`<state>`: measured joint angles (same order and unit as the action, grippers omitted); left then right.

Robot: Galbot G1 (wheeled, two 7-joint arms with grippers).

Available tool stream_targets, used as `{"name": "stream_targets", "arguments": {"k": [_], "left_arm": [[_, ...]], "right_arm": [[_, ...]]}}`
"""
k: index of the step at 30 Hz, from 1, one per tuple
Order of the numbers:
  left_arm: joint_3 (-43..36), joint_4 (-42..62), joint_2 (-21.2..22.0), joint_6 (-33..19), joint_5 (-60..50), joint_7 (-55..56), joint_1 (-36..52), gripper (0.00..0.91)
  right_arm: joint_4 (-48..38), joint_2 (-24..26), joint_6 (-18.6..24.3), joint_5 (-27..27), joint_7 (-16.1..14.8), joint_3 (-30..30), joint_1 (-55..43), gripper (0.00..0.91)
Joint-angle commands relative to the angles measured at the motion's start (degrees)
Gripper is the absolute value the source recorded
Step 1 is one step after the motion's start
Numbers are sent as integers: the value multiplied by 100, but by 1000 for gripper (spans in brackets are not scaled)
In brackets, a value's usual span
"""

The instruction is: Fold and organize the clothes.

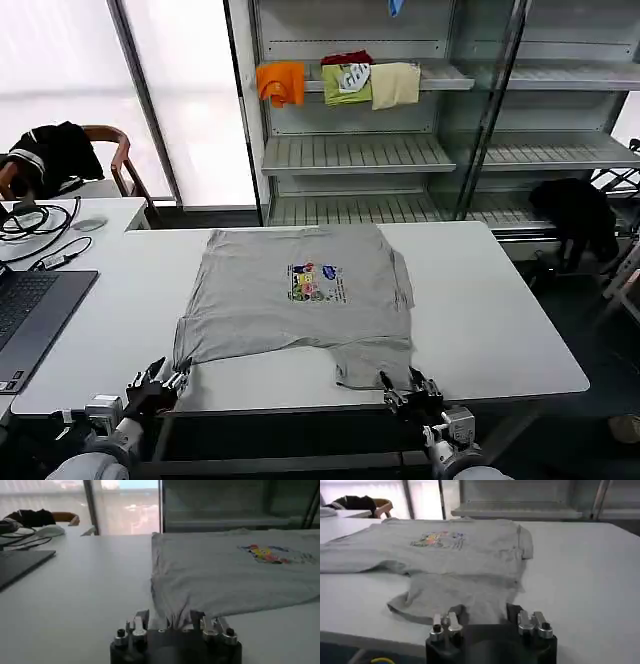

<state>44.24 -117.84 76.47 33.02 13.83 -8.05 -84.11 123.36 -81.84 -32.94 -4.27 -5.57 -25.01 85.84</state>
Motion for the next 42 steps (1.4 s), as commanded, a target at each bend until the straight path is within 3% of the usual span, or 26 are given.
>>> {"name": "stream_targets", "arguments": {"k": [1,8,12,15,24,32,42], "left_arm": [[-47,79,32,3,-27,-26,0,10],[-55,98,59,-5,166,56,49,0],[98,-105,75,-347,1055,136,177,0],[163,-335,115,-500,1253,112,373,0],[44,-37,251,-88,1185,201,1467,0],[31,1056,182,-1,1154,357,2512,0],[-195,2170,199,-133,672,282,3060,0]], "right_arm": [[-33,-5,-22,-5,-4,9,13,0],[-8,-29,112,-316,71,15,-10,0],[112,-150,978,-555,298,48,-130,0],[206,-334,1262,-527,331,118,-415,0],[-749,-555,1097,-287,538,449,-1784,0],[-2068,-1015,1160,-228,675,365,-3226,0],[-3285,-1103,1112,-146,555,267,-4148,0]]}}
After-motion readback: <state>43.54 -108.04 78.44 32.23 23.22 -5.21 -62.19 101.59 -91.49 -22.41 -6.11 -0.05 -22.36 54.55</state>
